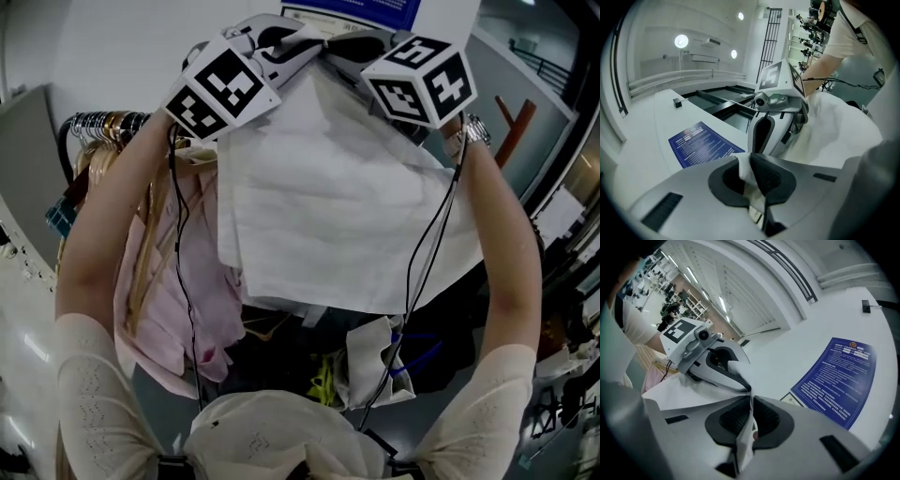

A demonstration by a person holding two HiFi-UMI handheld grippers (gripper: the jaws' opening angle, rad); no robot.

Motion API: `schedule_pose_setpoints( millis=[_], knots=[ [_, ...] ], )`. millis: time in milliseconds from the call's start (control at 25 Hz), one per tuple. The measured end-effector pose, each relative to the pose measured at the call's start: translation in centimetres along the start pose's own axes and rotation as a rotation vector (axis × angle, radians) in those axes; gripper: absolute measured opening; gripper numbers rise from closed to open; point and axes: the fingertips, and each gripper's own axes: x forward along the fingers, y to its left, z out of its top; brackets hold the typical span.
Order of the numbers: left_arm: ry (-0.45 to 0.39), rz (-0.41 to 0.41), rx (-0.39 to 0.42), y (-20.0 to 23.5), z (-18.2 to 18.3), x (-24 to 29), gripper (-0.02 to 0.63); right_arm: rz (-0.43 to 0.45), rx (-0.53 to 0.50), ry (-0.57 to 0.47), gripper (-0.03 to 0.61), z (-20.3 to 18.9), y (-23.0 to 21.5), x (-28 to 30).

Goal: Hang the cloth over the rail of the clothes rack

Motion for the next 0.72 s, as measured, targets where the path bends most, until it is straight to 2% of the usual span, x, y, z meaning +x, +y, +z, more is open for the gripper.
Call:
schedule_pose_setpoints(
  millis=[80, 320, 560, 640, 720],
  knots=[
    [-0.003, 0.005, 0.013, 0.1, -0.1, -0.1, 0.015, -0.011, 0.020, 0.005, 0.034, 0.0, -0.2, 0.4],
    [0.010, 0.007, 0.063, -0.1, -0.3, -0.7, 0.015, -0.009, 0.063, -0.006, 0.032, 0.0, -0.8, 0.4],
    [0.051, 0.035, 0.094, 1.5, -0.9, -2.2, 0.015, -0.054, 0.106, -0.018, 0.032, -0.7, -2.9, 0.2],
    [0.021, 0.072, 0.116, 2.0, -0.4, -3.2, 0.015, -0.071, 0.122, -0.015, 0.034, -1.2, -3.7, 0.4],
    [-0.038, 0.160, 0.165, 2.8, 0.6, -5.0, 0.015, -0.094, 0.128, 0.004, 0.034, -1.8, -4.2, 0.7]
  ],
)
